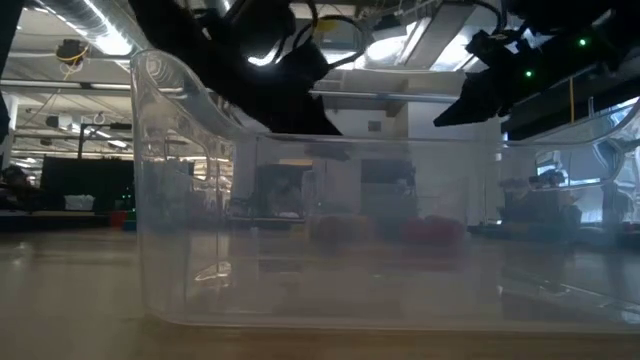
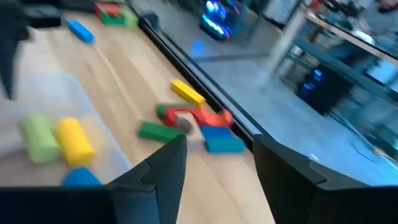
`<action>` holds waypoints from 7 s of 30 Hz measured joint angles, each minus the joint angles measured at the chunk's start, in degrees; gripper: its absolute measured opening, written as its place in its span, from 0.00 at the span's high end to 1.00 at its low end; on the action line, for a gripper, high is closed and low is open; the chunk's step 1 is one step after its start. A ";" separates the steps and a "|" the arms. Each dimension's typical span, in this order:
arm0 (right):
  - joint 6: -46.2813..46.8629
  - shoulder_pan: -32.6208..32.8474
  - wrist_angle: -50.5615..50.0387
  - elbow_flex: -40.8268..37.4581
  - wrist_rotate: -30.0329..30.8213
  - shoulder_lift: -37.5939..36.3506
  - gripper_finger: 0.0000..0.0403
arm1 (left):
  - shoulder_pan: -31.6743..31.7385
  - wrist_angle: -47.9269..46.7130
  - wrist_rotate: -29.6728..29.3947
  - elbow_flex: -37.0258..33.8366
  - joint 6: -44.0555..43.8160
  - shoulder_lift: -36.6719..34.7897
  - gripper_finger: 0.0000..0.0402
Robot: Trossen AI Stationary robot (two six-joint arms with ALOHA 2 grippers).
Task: Sort blocks by size
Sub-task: Put the blue cylindrical block into the top transparent bin
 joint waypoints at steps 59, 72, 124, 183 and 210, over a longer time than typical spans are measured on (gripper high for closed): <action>5.43 -39.12 -59.03 20.42 -7.72 35.36 0.52 | -2.58 26.20 -0.04 -16.16 3.47 -3.40 0.47; 2.64 -39.01 -49.80 18.06 -8.47 35.36 0.52 | -2.58 26.64 -0.04 -16.14 3.53 -3.40 0.47; 8.66 -39.01 -46.19 13.49 -13.44 35.20 0.62 | -2.59 26.60 -0.04 -16.11 3.53 -3.38 0.47; 9.12 -0.40 -27.56 30.36 -28.00 25.96 0.66 | -2.60 26.64 -0.05 -16.11 3.49 -3.33 0.47; 13.86 2.64 -25.16 30.36 -27.91 37.90 0.61 | -2.60 26.64 -0.05 -16.11 3.53 -3.33 0.47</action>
